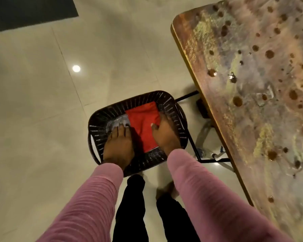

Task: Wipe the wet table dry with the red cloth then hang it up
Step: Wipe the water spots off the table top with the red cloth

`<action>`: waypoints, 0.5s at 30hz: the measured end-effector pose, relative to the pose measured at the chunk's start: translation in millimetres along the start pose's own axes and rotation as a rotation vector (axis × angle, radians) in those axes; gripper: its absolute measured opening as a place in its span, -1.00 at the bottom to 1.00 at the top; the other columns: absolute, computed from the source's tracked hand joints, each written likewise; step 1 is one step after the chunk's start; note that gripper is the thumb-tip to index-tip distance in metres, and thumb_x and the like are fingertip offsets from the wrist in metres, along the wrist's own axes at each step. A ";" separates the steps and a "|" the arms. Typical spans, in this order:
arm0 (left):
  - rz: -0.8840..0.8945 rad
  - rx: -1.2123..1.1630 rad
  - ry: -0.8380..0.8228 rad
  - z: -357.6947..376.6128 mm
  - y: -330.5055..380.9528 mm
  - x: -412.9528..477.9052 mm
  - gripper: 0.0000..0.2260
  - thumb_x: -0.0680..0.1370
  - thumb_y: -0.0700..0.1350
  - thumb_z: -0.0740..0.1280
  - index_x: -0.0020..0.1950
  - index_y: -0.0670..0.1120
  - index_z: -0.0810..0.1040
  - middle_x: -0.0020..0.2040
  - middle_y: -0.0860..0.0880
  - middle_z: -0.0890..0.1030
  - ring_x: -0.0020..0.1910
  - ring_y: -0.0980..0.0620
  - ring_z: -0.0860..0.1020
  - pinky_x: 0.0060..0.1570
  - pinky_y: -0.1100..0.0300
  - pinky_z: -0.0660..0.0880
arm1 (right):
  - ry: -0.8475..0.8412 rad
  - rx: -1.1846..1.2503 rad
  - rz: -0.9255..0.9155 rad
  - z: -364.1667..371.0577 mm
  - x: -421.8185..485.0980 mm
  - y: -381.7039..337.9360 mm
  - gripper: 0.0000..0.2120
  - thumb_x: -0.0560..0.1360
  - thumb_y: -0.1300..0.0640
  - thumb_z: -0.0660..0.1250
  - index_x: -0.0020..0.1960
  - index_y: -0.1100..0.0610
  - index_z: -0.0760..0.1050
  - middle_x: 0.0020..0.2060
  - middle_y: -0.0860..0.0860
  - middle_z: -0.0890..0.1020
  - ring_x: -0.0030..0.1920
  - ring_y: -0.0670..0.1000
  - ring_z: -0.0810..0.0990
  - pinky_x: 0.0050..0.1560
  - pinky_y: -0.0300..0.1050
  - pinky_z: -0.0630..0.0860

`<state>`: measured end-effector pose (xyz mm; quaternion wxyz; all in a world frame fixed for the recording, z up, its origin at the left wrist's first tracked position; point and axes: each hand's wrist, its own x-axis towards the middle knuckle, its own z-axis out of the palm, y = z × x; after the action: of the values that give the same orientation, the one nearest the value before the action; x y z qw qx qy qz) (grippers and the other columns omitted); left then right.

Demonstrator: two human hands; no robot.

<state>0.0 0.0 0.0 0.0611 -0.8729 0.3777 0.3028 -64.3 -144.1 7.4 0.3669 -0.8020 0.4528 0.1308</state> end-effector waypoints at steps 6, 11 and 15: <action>-0.032 0.019 -0.202 22.1 -10.0 18.6 -0.33 0.57 -0.03 0.21 0.57 -0.17 -0.03 0.58 -0.21 -0.03 0.54 -0.21 0.02 0.48 -0.08 0.09 | -0.049 0.116 0.163 15.3 26.5 9.7 -0.47 0.49 0.15 0.35 0.42 0.10 0.30 0.33 0.13 0.44 0.31 0.18 0.43 0.33 0.10 0.35; -0.033 0.013 -0.358 25.0 -9.9 27.4 -0.22 0.54 0.04 0.28 0.57 -0.18 -0.12 0.57 -0.25 -0.16 0.54 -0.26 -0.02 0.47 -0.11 0.11 | -0.082 0.202 0.235 28.4 39.6 17.8 -0.43 0.43 0.18 0.41 0.39 0.13 0.31 0.33 0.14 0.44 0.31 0.18 0.42 0.35 0.10 0.32; -0.016 0.032 -0.414 21.1 -11.2 32.4 -0.16 0.52 0.09 0.29 0.57 -0.20 -0.15 0.57 -0.26 -0.17 0.55 -0.24 -0.02 0.48 -0.10 0.08 | -0.068 0.225 0.248 32.9 47.3 16.9 -0.53 0.39 0.17 0.47 0.24 0.22 0.43 0.18 0.18 0.55 0.18 0.19 0.53 0.25 0.08 0.42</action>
<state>14.8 -5.2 -37.0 0.1537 -0.7939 0.3548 0.4693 -47.9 -156.1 -49.1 0.4508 -0.6889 0.5473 0.1507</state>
